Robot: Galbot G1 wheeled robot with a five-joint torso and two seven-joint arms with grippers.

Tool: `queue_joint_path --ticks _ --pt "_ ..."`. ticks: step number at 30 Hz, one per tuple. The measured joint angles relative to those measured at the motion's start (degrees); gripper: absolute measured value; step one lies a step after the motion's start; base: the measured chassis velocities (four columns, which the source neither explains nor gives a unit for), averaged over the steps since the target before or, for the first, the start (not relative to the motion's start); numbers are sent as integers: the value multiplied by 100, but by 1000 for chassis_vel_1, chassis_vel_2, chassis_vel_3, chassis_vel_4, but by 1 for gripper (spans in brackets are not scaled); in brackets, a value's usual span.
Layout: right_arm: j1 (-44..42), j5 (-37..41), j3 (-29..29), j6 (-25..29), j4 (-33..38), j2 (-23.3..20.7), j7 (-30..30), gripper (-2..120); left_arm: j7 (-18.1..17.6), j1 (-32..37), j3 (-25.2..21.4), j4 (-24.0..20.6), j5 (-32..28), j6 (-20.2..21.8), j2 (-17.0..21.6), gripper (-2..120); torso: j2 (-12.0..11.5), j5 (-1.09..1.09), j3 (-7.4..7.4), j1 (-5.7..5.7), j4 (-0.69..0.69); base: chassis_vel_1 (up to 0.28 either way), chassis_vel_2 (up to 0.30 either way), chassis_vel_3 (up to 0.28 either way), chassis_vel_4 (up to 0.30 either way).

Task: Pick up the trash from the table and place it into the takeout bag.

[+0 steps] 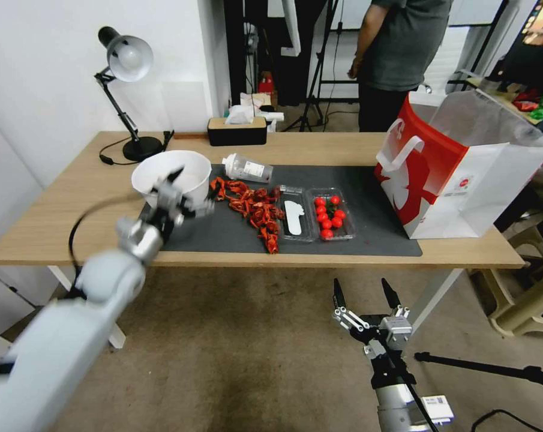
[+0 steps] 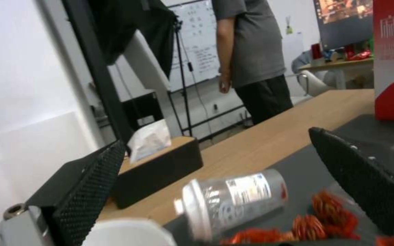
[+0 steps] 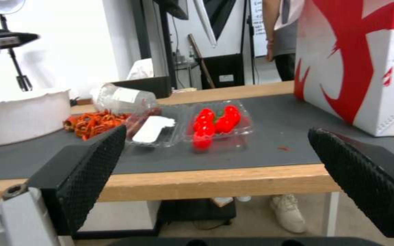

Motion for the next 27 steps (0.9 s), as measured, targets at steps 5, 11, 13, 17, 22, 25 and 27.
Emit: queue_joint_path --ticks 5,11,13,17,22,25,27 --pt "-91 -1 93 -3 60 7 10 100 338 -1530 1237 906 -166 50 -91 100 0 4 0 0 -3 0 0 0 0" --pt "-162 -6 158 -6 106 41 13 100 1037 -2869 2281 2007 -195 128 -353 100 1 4 -1 -1 0 0 0 0 0" --pt "-189 -14 177 -7 109 55 14 100 1240 -3402 2739 2583 -159 207 -542 100 1 2 0 -1 1 0 0 0 0" --pt "-205 -19 192 -7 115 64 14 100 1441 -3835 3069 3103 -2 321 -784 100 1 2 0 -1 -2 0 0 0 0" --pt "-198 -19 213 -7 119 66 16 100 2504 -4479 3261 4206 673 327 -1258 100 1 2 -1 -2 -2 0 0 0 0" --pt "-197 -15 221 -4 118 68 16 100 3186 -4734 3273 4767 1157 70 -1461 100 1 3 -1 -2 1 0 0 0 0" --pt "-196 -14 223 -3 118 70 17 100 3416 -4814 3271 4953 1313 -28 -1534 100 1 2 -1 -2 1 0 0 0 0"
